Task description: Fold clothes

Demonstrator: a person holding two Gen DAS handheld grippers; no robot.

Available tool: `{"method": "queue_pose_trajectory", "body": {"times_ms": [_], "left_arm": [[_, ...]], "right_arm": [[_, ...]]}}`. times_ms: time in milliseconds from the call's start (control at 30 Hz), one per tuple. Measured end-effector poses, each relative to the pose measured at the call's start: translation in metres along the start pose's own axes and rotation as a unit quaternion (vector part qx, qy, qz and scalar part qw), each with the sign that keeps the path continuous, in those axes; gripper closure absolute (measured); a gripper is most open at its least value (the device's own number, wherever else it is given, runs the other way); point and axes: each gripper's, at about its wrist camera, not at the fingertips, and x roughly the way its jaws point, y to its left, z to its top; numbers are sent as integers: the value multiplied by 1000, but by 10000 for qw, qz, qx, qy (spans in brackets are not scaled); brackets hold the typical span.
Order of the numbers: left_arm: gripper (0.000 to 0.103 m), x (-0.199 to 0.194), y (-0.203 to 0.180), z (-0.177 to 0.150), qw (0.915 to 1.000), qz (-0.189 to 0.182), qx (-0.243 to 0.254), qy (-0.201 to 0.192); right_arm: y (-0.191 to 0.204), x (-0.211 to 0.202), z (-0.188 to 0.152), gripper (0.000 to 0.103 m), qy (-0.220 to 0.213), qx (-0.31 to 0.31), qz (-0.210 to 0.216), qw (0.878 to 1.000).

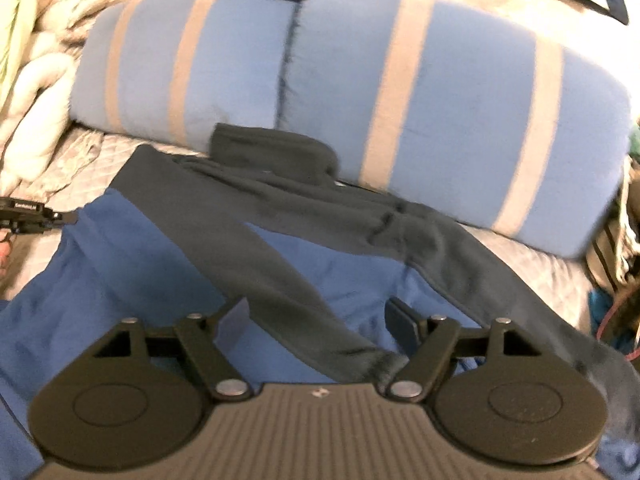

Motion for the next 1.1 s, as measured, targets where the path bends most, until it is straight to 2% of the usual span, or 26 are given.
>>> {"method": "queue_pose_trajectory", "body": {"times_ms": [167,233,300,367,400,567,600,633,733,933,1100], "left_arm": [[83,4,2,-5,9987,-21,503,-68],[78,3,2,-8,9975,0,698,-104],[74,2,3,-8,9980,-9,617,-101],[61,3,7,-5,9993,-11,368,-67],[59,3,9,-3,9997,-19,229,-54],[61,11,18,0,9994,-327,-109,1],[63,12,19,-1,9993,-357,-99,5],[71,13,21,-2,9991,-412,-96,4],[72,13,29,-7,9982,-581,-109,-27],[72,13,17,-13,9976,-395,542,-181],[72,13,20,-14,9973,-449,535,-249]], "right_arm": [[27,15,14,19,12,-275,165,9995],[37,20,21,19,5,-417,229,9989],[46,24,28,19,0,-546,276,9981],[55,29,36,19,-7,-664,324,9973],[60,31,40,19,-9,-724,349,9968],[86,52,63,19,58,-855,533,9949],[91,57,68,19,87,-831,592,9947],[97,63,74,19,109,-812,645,9946],[110,82,87,19,118,-798,763,9938],[137,113,109,19,-21,-1115,1129,9873],[154,147,130,27,-62,-1336,1464,9801]]}}
